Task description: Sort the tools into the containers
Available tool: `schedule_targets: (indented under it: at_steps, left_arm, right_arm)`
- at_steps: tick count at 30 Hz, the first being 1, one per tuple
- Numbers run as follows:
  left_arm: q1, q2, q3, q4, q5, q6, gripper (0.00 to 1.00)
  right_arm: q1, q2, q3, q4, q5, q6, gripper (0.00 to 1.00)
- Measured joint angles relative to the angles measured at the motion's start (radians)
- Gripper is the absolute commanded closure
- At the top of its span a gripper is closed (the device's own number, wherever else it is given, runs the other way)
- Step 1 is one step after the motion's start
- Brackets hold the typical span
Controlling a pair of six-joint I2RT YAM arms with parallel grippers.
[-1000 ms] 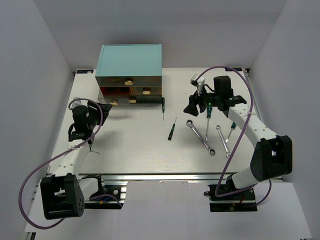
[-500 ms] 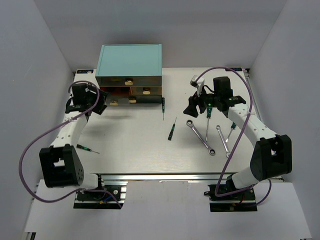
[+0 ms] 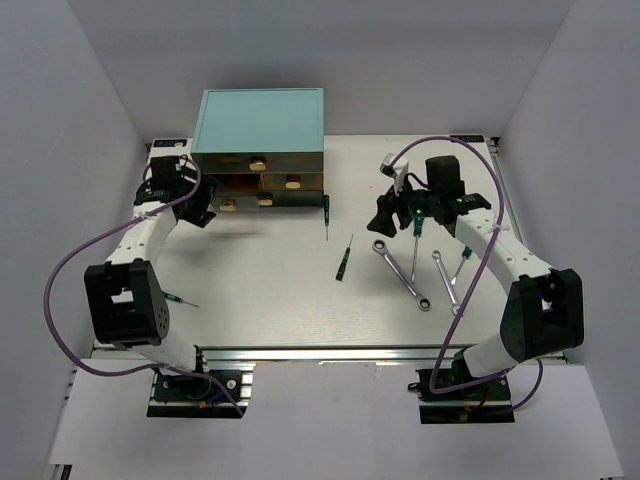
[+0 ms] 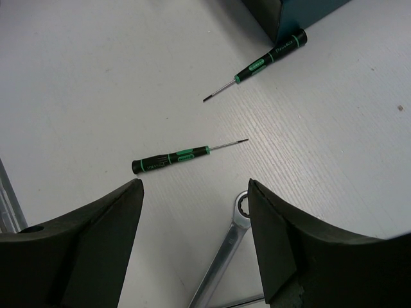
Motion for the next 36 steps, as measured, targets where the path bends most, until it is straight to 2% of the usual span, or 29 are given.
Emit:
schedule_targets:
  at_steps: [6,10,17,28,33,36]
  left_arm:
    - [-0.015,0.035,-0.003,-0.029,-0.016,-0.004,0.25]
    - [-0.021,0.033,-0.011,-0.016,-0.022,-0.011,0.38]
    - [-0.023,-0.019,-0.055,0.002,-0.034,-0.021,0.53]
    - [-0.024,-0.251,-0.255,-0.044,-0.069,-0.044,0.54]
    - [-0.022,-0.296,-0.294,-0.045,-0.072,-0.053,0.55]
    - [-0.021,-0.311,-0.305,-0.053,-0.073,-0.052,0.49]
  right_arm:
    - [0.0,0.0,0.0,0.0,0.004,0.002,0.28]
    - [0.0,0.0,-0.001,0.0,0.004,0.005,0.28]
    - [0.0,0.0,-0.001,0.0,0.006,0.009,0.28]
    - [0.0,0.0,-0.001,0.002,0.007,0.013,0.28]
    - [0.0,0.0,-0.001,0.003,0.007,0.017,0.28]
    - [0.0,0.0,-0.001,0.003,0.007,0.017,0.28]
